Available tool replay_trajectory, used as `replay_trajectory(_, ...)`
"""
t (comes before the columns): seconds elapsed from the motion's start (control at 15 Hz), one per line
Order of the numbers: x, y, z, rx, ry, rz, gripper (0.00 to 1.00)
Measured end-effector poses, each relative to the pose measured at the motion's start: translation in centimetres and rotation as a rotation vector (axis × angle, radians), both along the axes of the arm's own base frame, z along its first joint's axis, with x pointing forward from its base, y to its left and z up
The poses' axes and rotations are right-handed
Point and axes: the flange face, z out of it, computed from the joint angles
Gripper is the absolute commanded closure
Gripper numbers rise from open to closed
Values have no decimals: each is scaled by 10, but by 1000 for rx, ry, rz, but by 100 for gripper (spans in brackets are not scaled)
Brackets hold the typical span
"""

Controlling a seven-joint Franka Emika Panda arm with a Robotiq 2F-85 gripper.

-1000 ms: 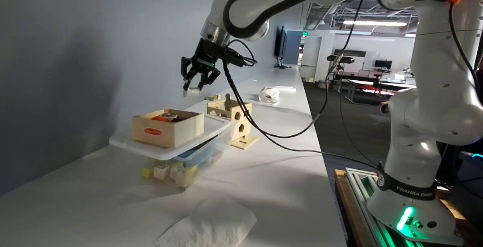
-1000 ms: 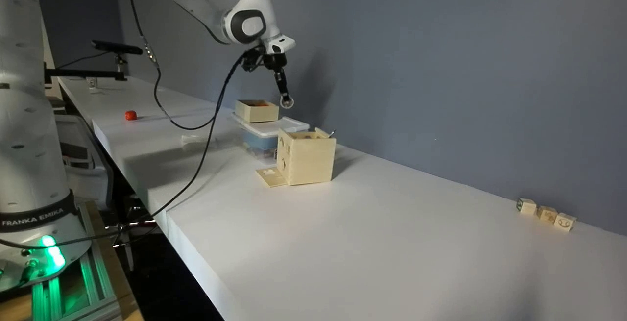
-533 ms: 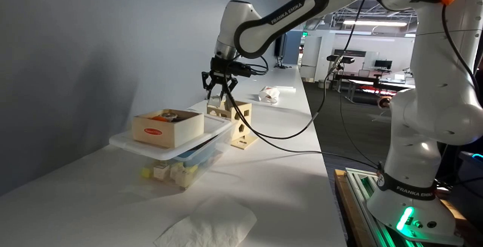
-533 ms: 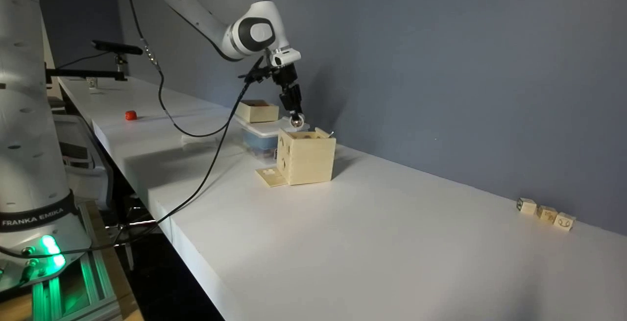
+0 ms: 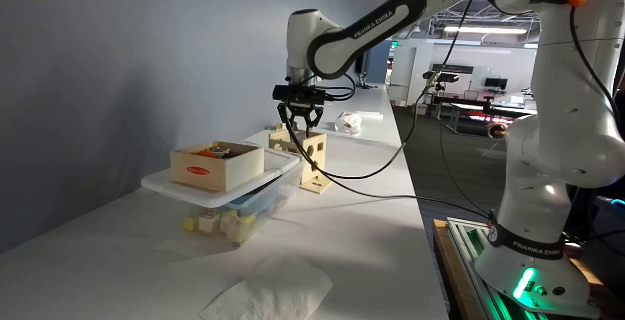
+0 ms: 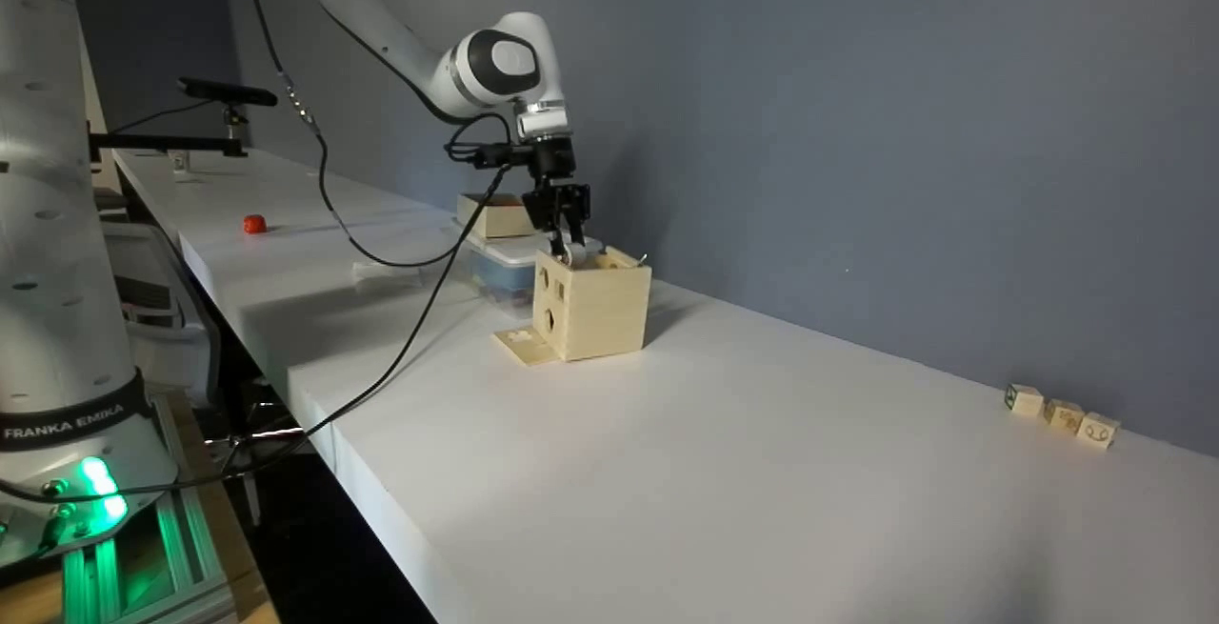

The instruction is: Put the white object and red toy inside the cube-shaped object

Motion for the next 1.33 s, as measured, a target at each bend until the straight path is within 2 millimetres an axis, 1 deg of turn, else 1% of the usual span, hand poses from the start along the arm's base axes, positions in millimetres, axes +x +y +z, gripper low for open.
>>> replay_trajectory(0.07,-2,-1,-1,2,6,-31,12)
replay_trajectory(0.2,-3,0,2,5,-4,-78,0)
replay_trajectory(0.33,-2,5,12,10,-41,-98,0)
replay_trajectory(0.47,2,21,36,18,-130,-49,0)
replay_trajectory(0.6,2,49,65,23,-199,42,0)
replay_trajectory(0.73,-2,88,91,24,-239,152,0)
replay_trajectory(0.87,-8,129,111,34,-268,265,0)
replay_trajectory(1.0,-11,163,121,57,-293,374,0)
replay_trajectory(1.07,-11,176,123,73,-304,426,0)
replay_trajectory(1.2,-9,196,123,109,-333,530,0)
replay_trajectory(1.33,-1,210,116,152,-366,622,0)
